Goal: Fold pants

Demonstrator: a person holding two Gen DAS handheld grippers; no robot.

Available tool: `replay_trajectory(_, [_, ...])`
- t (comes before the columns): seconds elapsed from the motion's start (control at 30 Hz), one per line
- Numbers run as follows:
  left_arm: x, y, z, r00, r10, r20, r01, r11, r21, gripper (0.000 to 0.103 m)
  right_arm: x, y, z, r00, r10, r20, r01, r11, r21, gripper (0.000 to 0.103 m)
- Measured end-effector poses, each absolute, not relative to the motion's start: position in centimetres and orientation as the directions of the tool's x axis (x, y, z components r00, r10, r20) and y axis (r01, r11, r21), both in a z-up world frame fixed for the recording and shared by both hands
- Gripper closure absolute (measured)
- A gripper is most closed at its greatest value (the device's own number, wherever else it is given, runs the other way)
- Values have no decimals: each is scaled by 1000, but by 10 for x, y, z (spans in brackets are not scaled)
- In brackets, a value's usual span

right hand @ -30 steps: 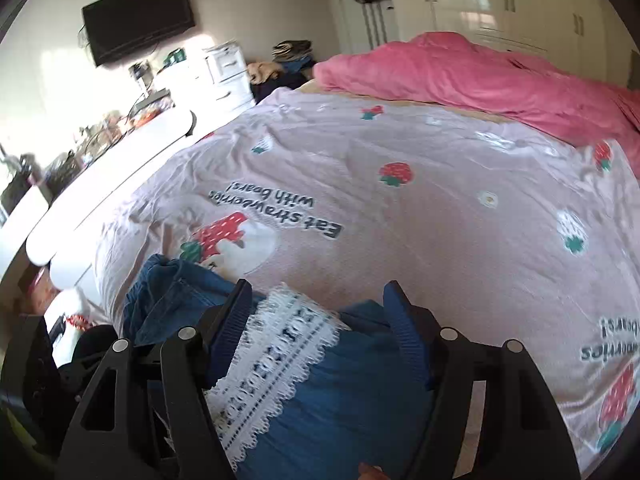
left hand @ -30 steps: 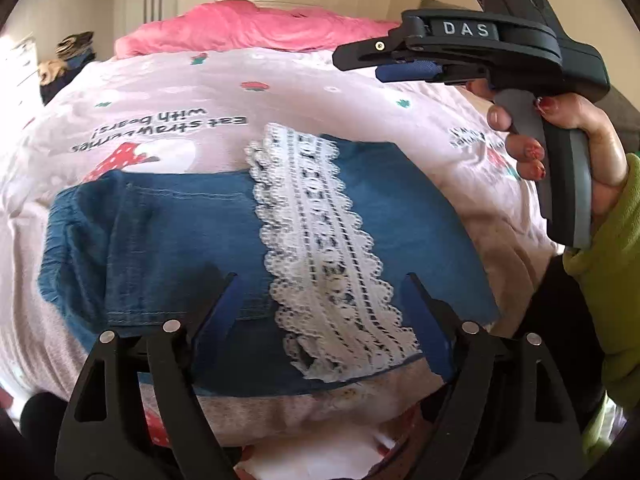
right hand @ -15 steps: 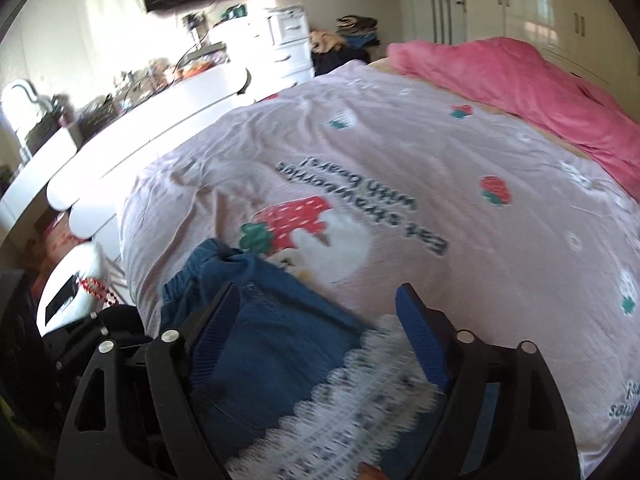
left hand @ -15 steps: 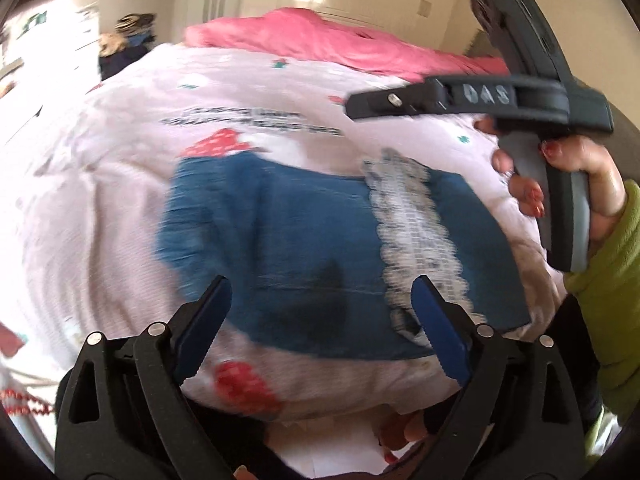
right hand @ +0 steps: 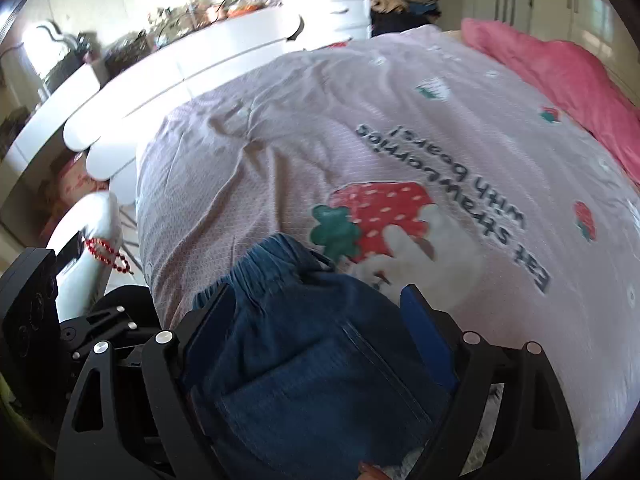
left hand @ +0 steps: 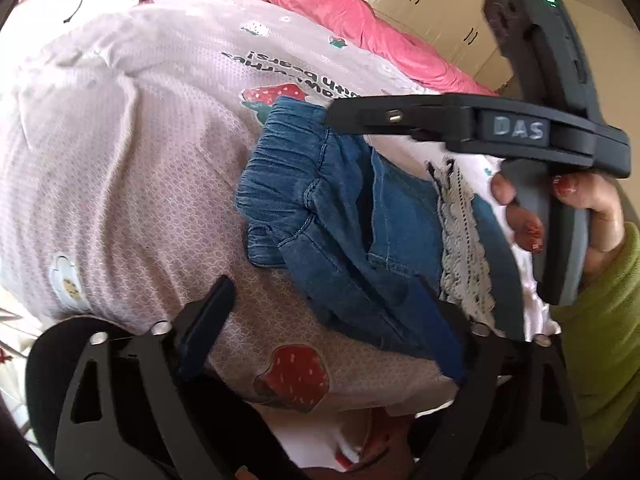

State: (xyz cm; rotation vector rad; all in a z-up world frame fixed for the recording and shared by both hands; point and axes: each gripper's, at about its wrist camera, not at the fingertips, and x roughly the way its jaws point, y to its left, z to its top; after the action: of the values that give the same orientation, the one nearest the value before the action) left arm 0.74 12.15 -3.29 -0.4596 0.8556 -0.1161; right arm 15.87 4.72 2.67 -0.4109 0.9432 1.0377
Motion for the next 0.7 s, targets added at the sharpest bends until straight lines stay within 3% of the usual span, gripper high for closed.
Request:
replay_trajectory(0.13, [12,124,-37,654,-318,-687,-74,877,-475,39,161,71,18,147,518,-842,-894,434,111,19])
replay_trajectory(0.3, [25,125,-47,642,-336,-689,-91,859,-504,40,164,88,2,104,482,-870,-922,375,97,21])
replay_trajectory(0.37, [29,127,-51,646,-339,-684,-102,850,-518,40,166,90,-9,70,470,-880,-921,369,124,52])
replay_trajectory(0.57, [31,117,-43,651,-304,-696,-103,873,-477,41,165,69,0,49,562,-826,-904,377,203,70])
replay_trajectory(0.7, [35,105,-30,658,-320,-682,-77,872,-483,48,167,37,24,31,650,-760,-885,371,281,73])
